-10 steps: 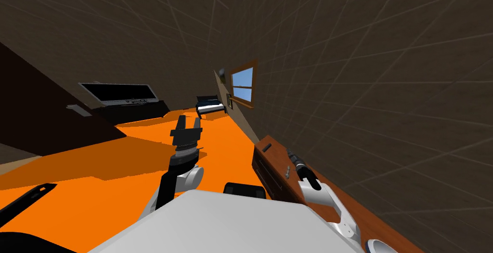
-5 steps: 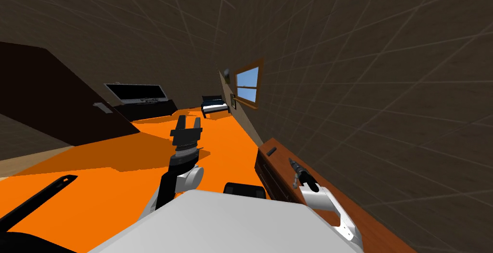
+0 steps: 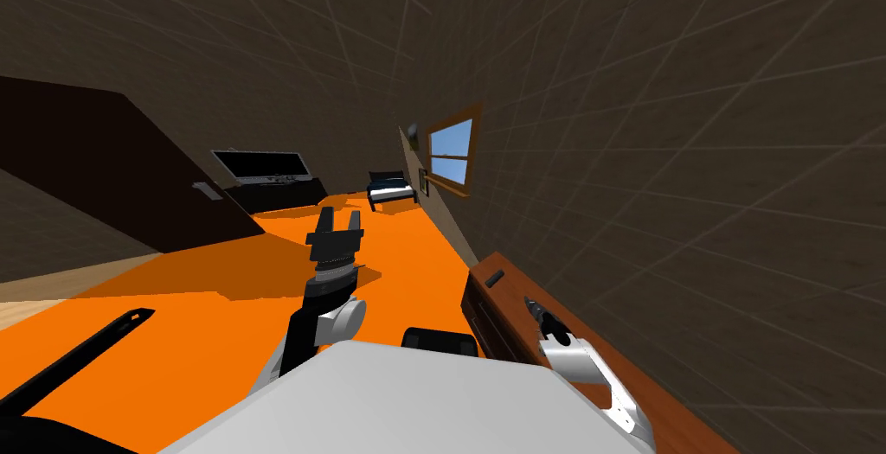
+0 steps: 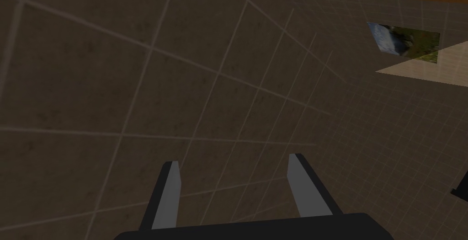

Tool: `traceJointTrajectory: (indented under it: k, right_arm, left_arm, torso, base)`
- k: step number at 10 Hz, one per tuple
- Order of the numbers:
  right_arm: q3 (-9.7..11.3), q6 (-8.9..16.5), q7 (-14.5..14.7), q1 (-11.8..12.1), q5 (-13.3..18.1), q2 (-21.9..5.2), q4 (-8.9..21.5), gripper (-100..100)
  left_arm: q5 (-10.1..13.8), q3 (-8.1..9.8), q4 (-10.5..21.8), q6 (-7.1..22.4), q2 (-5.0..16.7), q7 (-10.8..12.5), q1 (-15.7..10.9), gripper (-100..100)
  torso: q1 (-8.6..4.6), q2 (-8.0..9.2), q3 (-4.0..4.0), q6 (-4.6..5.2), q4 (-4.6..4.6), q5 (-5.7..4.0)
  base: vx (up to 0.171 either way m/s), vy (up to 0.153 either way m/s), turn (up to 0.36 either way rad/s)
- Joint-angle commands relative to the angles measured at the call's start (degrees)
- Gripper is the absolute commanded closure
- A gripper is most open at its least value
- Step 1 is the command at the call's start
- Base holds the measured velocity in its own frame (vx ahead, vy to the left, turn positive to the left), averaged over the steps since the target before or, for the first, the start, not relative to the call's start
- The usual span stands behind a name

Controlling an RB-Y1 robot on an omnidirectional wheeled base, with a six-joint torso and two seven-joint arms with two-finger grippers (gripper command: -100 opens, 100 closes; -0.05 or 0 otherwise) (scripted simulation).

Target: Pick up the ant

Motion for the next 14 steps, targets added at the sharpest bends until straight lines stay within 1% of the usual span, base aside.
traceJointTrajectory:
  k: [1,2,3,4,5,6,8,9,10,12,13,14]
  right_arm:
    - [0.83,2.86,0.14,-0.30,1.20,-0.89,2.86,-100]
    - [0.83,3.09,0.14,-0.30,1.20,-0.89,3.31,-100]
    - [1.63,4.76,0.15,-0.30,2.05,-1.78,5.66,-100]
    - [1.63,5.63,0.15,-0.30,2.05,-1.78,5.66,-100]
    - [2.45,7.14,0.06,-0.27,2.85,-2.64,7.92,-100]
    - [2.45,8.03,0.06,-0.27,2.85,-2.64,7.92,-100]
    - [4.13,11.60,-0.37,-0.13,4.31,-4.18,11.71,-100]
    - [4.13,12.33,-0.37,-0.13,4.31,-4.18,12.10,-100]
    - [4.13,12.33,-0.37,-0.13,4.31,-4.18,12.10,-100]
    - [5.80,15.78,-1.01,0.13,5.48,-5.36,15.79,-100]
    - [5.80,15.89,-1.01,0.13,5.48,-5.36,15.79,-100]
    - [6.62,17.36,-1.35,0.29,5.94,-5.76,17.43,-100]
  left_arm:
    - [0.00,0.00,0.00,0.00,0.00,0.00,0.00,0]
    - [0.00,0.00,0.00,0.00,0.00,0.00,0.00,0]
    - [0.00,0.00,0.00,0.00,0.00,0.00,0.00,0]
    - [0.00,0.00,0.00,0.00,0.00,0.00,0.00,0]
    - [0.00,0.00,0.00,0.00,0.00,0.00,0.00,0]
    - [0.00,0.00,0.00,0.00,0.00,0.00,0.00,0]
    - [0.00,0.00,0.00,0.00,0.00,0.00,0.00,0]
    - [0.00,0.00,0.00,0.00,0.00,0.00,0.00,0]
    - [0.00,0.00,0.00,0.00,0.00,0.00,0.00,0]
    - [0.00,0.00,0.00,0.00,0.00,0.00,0.00,0]
    - [0.00,0.00,0.00,0.00,0.00,0.00,0.00,0]
    - [0.00,0.00,0.00,0.00,0.00,0.00,0.00,0]
  torso:
    - [0.00,0.00,0.00,0.00,0.00,0.00]
    - [0.03,-0.05,-0.03,0.00,-0.01,0.00]
    - [0.02,-0.02,-0.02,0.00,-0.01,0.01]
    - [0.03,-0.05,-0.03,-0.02,-0.01,0.00]
    - [0.02,-0.02,-0.01,0.02,-0.01,0.01]
    - [0.01,-0.05,-0.03,0.00,-0.01,0.01]
    - [0.01,-0.06,-0.03,0.00,-0.01,0.01]
    - [0.08,-0.16,-0.09,0.00,-0.03,0.02]
    - [0.04,-0.10,-0.06,0.00,-0.02,0.02]
    - [-0.03,0.09,0.05,0.01,0.02,0.00]
    - [-0.03,-0.01,-0.01,0.01,0.00,0.00]
    - [-0.02,-0.01,-0.01,0.01,0.00,0.00]
  base:
    - [0.078,0.036,0.100]
    - [0.064,0.028,0.052]
    - [0.067,0.032,0.102]
    - [0.063,0.029,0.065]
    - [0.080,0.027,0.086]
    - [0.065,0.024,0.047]
    - [0.099,0.038,0.095]
    - [0.082,0.030,0.035]
    - [0.021,0.009,-0.006]
    - [0.061,0.013,0.065]
    - [0.068,0.014,0.028]
    - [0.053,0.023,0.057]
